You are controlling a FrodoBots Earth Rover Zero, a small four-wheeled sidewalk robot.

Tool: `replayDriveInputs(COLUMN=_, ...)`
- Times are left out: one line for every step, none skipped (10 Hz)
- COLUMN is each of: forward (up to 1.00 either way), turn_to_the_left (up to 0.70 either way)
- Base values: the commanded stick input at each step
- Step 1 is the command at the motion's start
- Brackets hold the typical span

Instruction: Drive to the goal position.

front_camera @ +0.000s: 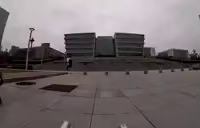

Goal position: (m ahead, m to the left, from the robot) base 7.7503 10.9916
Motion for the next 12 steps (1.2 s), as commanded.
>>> replayDriveInputs(forward=0.7, turn_to_the_left=0.0)
replayDriveInputs(forward=0.7, turn_to_the_left=0.0)
replayDriveInputs(forward=0.7, turn_to_the_left=0.0)
replayDriveInputs(forward=0.7, turn_to_the_left=0.0)
replayDriveInputs(forward=0.7, turn_to_the_left=0.0)
replayDriveInputs(forward=0.7, turn_to_the_left=0.0)
replayDriveInputs(forward=0.7, turn_to_the_left=0.0)
replayDriveInputs(forward=0.7, turn_to_the_left=0.0)
replayDriveInputs(forward=0.7, turn_to_the_left=0.0)
replayDriveInputs(forward=0.7, turn_to_the_left=0.0)
replayDriveInputs(forward=0.7, turn_to_the_left=0.0)
replayDriveInputs(forward=0.7, turn_to_the_left=0.0)
